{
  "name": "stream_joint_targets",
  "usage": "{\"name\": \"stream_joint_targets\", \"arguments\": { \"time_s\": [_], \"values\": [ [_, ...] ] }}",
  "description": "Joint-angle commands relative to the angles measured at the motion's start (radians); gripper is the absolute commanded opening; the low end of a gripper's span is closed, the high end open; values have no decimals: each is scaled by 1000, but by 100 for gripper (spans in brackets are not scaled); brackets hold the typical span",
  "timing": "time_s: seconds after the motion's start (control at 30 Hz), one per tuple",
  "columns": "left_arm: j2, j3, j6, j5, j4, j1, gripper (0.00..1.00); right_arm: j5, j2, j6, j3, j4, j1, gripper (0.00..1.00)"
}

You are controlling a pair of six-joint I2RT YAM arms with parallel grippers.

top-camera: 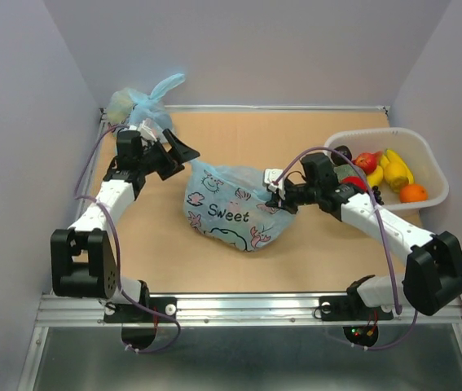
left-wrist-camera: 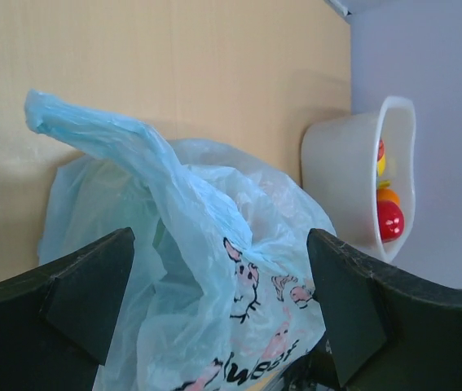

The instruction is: Place the fake fruits into the plastic bag and tie a complex knot

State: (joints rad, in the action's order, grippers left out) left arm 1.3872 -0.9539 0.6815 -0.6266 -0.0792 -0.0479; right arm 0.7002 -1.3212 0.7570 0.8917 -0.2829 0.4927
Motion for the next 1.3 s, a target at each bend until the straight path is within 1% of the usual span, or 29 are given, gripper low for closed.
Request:
{"name": "stream_joint_targets", "arguments": {
  "time_s": [0.0, 0.1, 0.23, 0.33, 0.43, 0.47, 0.5, 0.53, 0.57, 0.6, 0.63, 0.67, 0.7, 0.73, 0.87, 0.9, 0.97, 1.0, 1.1, 1.13, 1.17, 1.23, 1.27],
  "values": [
    [61, -28, 87, 73, -102, -47, 99, 15, -22, 33, 84, 5, 9, 0],
    [102, -40, 98, 100, -88, -70, 99, 16, -32, 38, 95, 4, 12, 0],
    [150, -48, 112, 172, -82, -93, 99, 24, -42, 48, 101, 2, 10, 0],
    [202, -82, 102, 171, -94, -119, 99, 25, -44, 59, 95, 1, 10, 0],
    [216, -63, 107, 130, -204, -125, 98, 27, -47, 62, 93, 1, 10, 0],
    [217, -39, 110, 111, -238, -125, 89, 22, -61, 45, 102, 1, 10, 0],
    [216, -23, 113, 87, -325, -125, 80, 16, -68, 32, 108, 1, 10, 0],
    [217, -14, 118, 35, -361, -125, 57, 13, -76, 19, 115, 1, 10, 0],
    [216, 4, 115, 10, -391, -125, 43, 2, -85, -4, 130, 1, 10, 0],
    [214, 9, 102, -46, -456, -127, 8, -2, -101, -19, 142, 1, 10, 0],
    [210, 7, 72, -65, -458, -127, 0, -8, -114, -43, 160, 1, 12, 0],
    [201, 7, 15, -80, -461, -125, 0, -24, -127, -109, 180, -1, 9, 0],
    [179, 12, -28, -137, -474, -127, 0, -31, -159, -145, 231, -5, 9, 0],
    [155, 17, -105, -166, -482, -129, 0, -37, -173, -201, 255, -12, 9, 0],
    [108, 30, -259, -266, -479, -130, 0, -7, -246, -306, 380, -71, 9, 0],
    [83, 38, -357, -292, -463, -135, 0, 1, -260, -327, 400, -84, 9, 0],
    [55, 35, -512, -295, -407, -150, 0, 28, -314, -398, 467, -128, 9, 0],
    [32, 34, -630, -292, -360, -167, 0, 42, -332, -415, 489, -148, 9, 0],
    [6, 38, -778, -301, -288, -191, 0, 79, -407, -479, 555, -196, 9, 0],
    [1, 37, -871, -300, -262, -217, 0, 93, -424, -492, 565, -209, 10, 0],
    [-4, 35, -928, -292, -233, -234, 0, 113, -438, -501, 578, -216, 9, 0],
    [-14, 46, -1022, -269, -185, -279, 0, 128, -484, -544, 613, -226, 9, 0],
    [-19, 52, -1042, -259, -173, -289, 0, 145, -498, -557, 628, -232, 9, 1]
  ]
}}
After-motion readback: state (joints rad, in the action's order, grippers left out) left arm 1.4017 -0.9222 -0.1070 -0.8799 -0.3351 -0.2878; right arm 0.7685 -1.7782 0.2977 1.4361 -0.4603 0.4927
